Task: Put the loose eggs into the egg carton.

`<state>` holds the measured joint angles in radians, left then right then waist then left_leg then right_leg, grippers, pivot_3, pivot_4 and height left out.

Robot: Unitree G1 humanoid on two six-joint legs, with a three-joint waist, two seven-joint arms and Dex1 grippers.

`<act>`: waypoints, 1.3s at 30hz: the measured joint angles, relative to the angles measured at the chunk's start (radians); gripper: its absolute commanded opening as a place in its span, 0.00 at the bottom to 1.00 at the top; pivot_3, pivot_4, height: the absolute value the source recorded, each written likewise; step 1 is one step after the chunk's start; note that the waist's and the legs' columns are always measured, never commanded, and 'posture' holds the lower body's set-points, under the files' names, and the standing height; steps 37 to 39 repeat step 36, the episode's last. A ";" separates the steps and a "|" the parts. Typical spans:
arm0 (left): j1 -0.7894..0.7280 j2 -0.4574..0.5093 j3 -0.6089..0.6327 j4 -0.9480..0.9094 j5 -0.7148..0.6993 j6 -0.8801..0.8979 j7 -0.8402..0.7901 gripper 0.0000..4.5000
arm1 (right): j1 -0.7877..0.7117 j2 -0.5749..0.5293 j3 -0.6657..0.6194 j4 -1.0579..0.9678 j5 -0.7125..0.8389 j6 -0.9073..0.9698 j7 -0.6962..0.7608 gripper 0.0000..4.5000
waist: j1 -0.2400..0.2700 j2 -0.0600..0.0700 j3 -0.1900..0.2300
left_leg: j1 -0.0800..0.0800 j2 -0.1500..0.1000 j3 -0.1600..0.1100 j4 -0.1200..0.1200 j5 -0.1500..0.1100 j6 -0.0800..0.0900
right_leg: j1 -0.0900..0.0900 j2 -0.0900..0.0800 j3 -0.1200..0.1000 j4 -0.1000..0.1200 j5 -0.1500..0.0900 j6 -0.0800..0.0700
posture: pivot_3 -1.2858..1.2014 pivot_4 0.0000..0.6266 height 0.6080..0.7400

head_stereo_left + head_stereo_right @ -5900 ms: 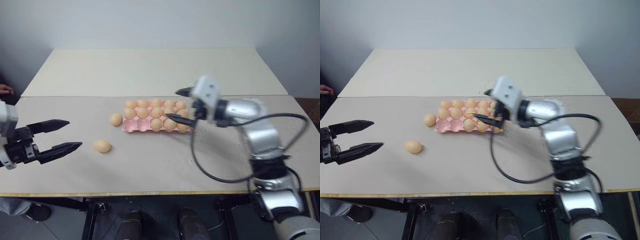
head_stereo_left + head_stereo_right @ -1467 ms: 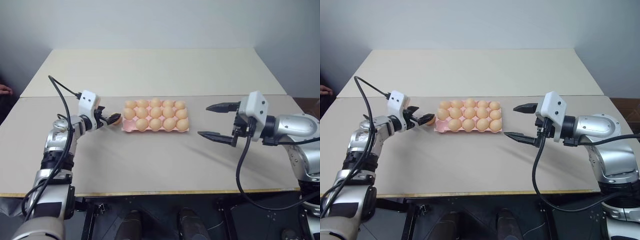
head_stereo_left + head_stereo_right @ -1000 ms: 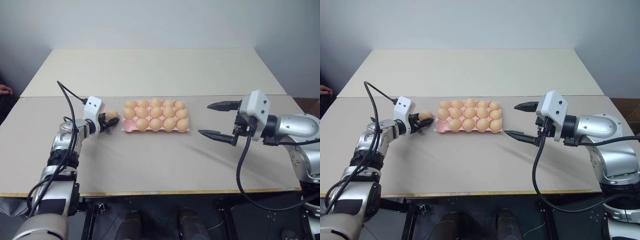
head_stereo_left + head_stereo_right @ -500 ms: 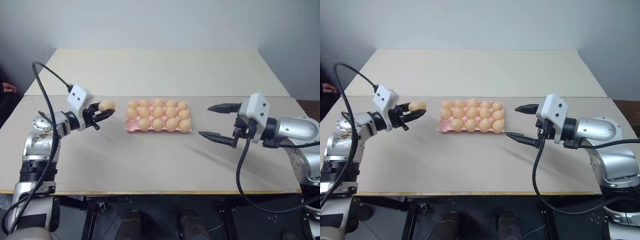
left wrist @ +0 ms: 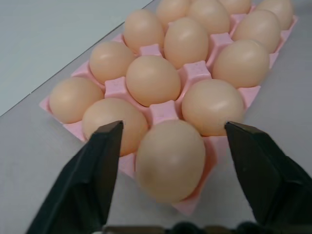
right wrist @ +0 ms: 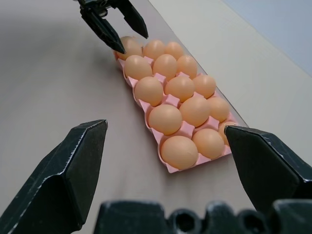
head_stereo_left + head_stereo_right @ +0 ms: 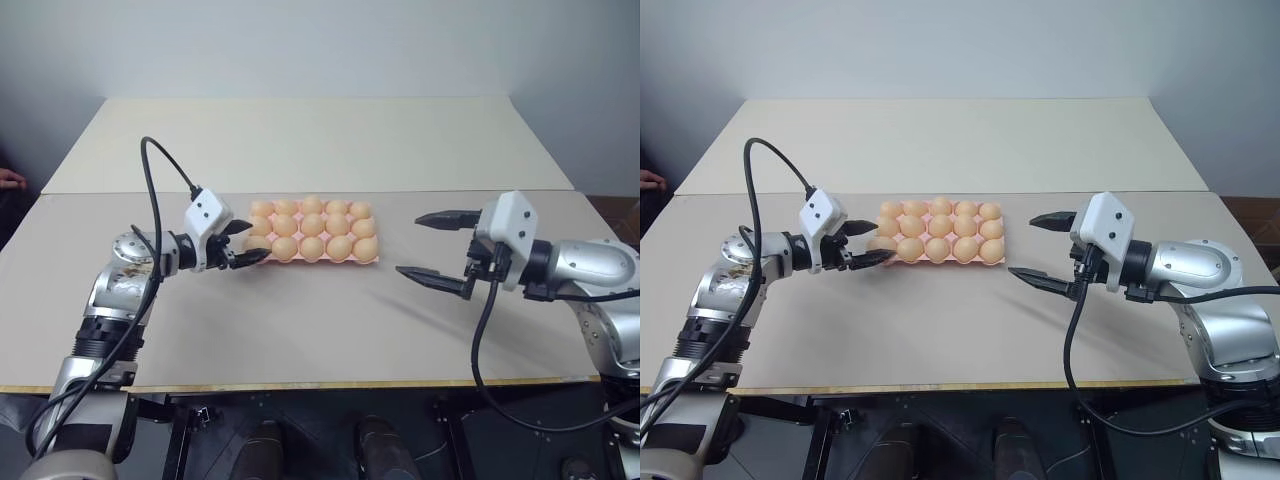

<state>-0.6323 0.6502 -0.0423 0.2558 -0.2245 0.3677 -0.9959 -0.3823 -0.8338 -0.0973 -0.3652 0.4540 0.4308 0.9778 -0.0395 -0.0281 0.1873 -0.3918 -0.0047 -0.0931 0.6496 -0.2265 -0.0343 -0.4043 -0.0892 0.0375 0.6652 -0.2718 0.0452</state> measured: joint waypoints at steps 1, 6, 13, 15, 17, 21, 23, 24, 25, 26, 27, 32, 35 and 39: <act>-0.002 0.000 0.002 0.000 -0.004 0.000 -0.004 1.00 | 0.000 0.000 0.000 0.000 0.000 0.003 -0.001 1.00 | 0.000 0.000 0.000 | 0.000 0.000 0.000 0.000 0.000 0.000 | 0.000 0.000 0.000 0.000 0.000 0.000 | 0.52 0.24 1.00; -0.006 0.041 0.065 -0.011 -0.052 0.011 -0.018 1.00 | 0.000 0.000 -0.001 0.000 0.001 0.008 -0.004 1.00 | -0.004 0.000 0.000 | 0.000 0.000 0.000 0.000 0.000 0.000 | -0.001 0.000 0.000 0.000 0.000 0.000 | 0.52 0.24 1.00; 0.137 0.272 0.269 -0.121 -0.166 0.041 -0.140 1.00 | -0.012 -0.007 -0.026 0.028 0.005 0.011 0.016 1.00 | -0.009 0.000 0.000 | 0.001 0.001 0.000 -0.002 0.000 0.000 | -0.001 0.001 0.001 0.000 0.000 0.000 | 0.52 0.24 1.00; 0.210 0.323 0.331 -0.154 -0.211 0.073 -0.183 1.00 | -0.017 -0.020 -0.039 0.045 0.011 0.010 0.032 1.00 | -0.006 0.001 0.000 | 0.001 0.001 0.000 -0.002 0.000 0.000 | 0.000 0.001 0.001 0.000 0.000 0.000 | 0.52 0.24 1.00; 0.294 0.379 0.398 -0.200 -0.263 0.124 -0.234 1.00 | -0.022 -0.023 -0.049 0.058 0.032 0.009 0.058 1.00 | -0.006 0.001 0.000 | 0.001 0.002 0.001 -0.002 0.000 0.000 | 0.000 0.001 0.000 -0.001 0.000 0.000 | 0.52 0.24 1.00; 0.425 0.425 0.528 -0.321 -0.342 0.213 -0.273 1.00 | 0.021 -0.029 -0.071 0.083 0.041 -0.006 0.103 1.00 | 0.004 0.001 0.000 | 0.001 0.001 0.001 -0.002 0.000 0.000 | 0.001 0.000 0.000 -0.001 0.000 0.000 | 0.52 0.24 1.00; 0.481 0.417 0.567 -0.394 -0.372 0.248 -0.259 1.00 | 0.042 -0.025 -0.072 0.082 0.042 -0.007 0.101 1.00 | 0.003 0.001 0.000 | 0.001 0.001 0.001 -0.002 0.000 0.000 | 0.001 0.000 0.001 -0.001 0.000 0.000 | 0.52 0.24 1.00; 0.503 0.408 0.581 -0.424 -0.384 0.261 -0.249 1.00 | 0.047 -0.021 -0.072 0.082 0.041 -0.006 0.096 1.00 | 0.001 0.001 0.000 | 0.002 0.002 0.001 -0.002 0.000 0.000 | 0.001 0.000 0.001 0.000 0.000 0.000 | 0.52 0.24 1.00; 0.526 0.398 0.600 -0.455 -0.399 0.276 -0.235 1.00 | 0.047 -0.017 -0.073 0.082 0.042 -0.006 0.088 1.00 | 0.000 0.001 0.000 | 0.002 0.002 0.001 -0.002 0.000 0.000 | 0.000 0.000 0.001 0.000 0.000 0.000 | 0.52 0.24 1.00; 0.543 0.388 0.619 -0.480 -0.411 0.291 -0.223 1.00 | 0.048 -0.017 -0.074 0.081 0.041 -0.006 0.084 1.00 | -0.001 0.001 0.000 | 0.002 0.002 0.002 -0.002 0.000 0.000 | 0.001 0.001 0.001 0.000 0.000 0.000 | 0.52 0.24 1.00; 0.558 0.379 0.632 -0.500 -0.424 0.299 -0.210 1.00 | 0.048 -0.017 -0.075 0.081 0.042 -0.006 0.081 1.00 | -0.003 0.001 0.000 | 0.002 0.002 0.002 -0.003 0.000 0.000 | 0.000 0.001 0.001 0.000 0.000 0.000 | 0.52 0.24 1.00; 0.605 0.368 0.689 -0.575 -0.488 0.358 -0.169 1.00 | 0.049 -0.017 -0.074 0.081 0.041 -0.006 0.085 1.00 | -0.004 0.001 0.000 | 0.003 0.002 0.002 -0.003 0.000 0.000 | 0.000 0.001 0.002 -0.001 0.000 0.000 | 0.52 0.24 1.00; 0.609 0.368 0.694 -0.594 -0.506 0.373 -0.151 1.00 | 0.038 -0.017 -0.073 0.082 0.041 -0.006 0.089 1.00 | -0.003 0.001 0.000 | 0.003 0.002 0.003 -0.003 0.000 0.000 | 0.001 0.001 0.002 -0.001 0.000 0.000 | 0.52 0.24 1.00; 0.609 0.368 0.694 -0.595 -0.511 0.374 -0.149 1.00 | 0.036 -0.017 -0.072 0.082 0.041 -0.006 0.090 1.00 | -0.003 0.001 0.000 | 0.003 0.002 0.003 -0.003 0.000 0.000 | 0.001 0.001 0.002 -0.001 0.000 0.000 | 0.52 0.24 1.00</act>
